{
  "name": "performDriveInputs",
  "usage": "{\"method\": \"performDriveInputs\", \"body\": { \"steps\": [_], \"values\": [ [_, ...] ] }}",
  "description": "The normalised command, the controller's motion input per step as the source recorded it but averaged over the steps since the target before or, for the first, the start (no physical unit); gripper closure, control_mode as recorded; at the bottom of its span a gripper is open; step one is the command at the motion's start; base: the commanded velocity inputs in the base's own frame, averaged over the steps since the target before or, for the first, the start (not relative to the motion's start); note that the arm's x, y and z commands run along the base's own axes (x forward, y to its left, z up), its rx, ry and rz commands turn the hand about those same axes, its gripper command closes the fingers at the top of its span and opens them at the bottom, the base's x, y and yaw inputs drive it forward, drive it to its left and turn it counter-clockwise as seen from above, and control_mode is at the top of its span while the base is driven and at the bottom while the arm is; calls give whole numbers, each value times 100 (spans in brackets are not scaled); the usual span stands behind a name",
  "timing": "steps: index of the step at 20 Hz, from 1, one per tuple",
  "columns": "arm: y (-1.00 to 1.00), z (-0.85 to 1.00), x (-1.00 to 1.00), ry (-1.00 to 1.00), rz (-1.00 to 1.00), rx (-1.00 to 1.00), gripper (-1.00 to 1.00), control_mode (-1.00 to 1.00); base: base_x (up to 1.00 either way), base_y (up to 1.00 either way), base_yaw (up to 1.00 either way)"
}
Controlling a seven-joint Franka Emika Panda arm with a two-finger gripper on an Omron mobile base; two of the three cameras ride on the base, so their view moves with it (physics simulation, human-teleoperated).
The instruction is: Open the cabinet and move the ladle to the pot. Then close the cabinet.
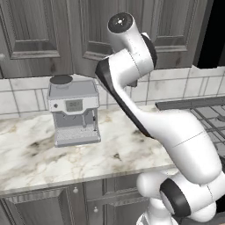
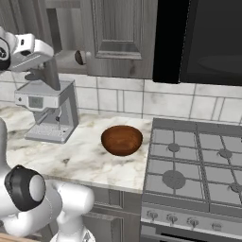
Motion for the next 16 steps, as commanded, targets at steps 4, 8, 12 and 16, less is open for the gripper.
{"method": "performDriveInputs", "body": {
  "steps": [4, 8, 12, 16],
  "values": [
    [41, 0, -42, 0, 0, 0, 100, -100, 0, 0, 0],
    [-31, 6, -45, -1, -1, 4, -100, -100, 0, 0, 0],
    [-97, 9, -93, -5, -5, 15, -100, -100, 0, 0, 0],
    [-100, 13, -74, -1, -2, 30, -100, -100, 0, 0, 0]
  ]
}}
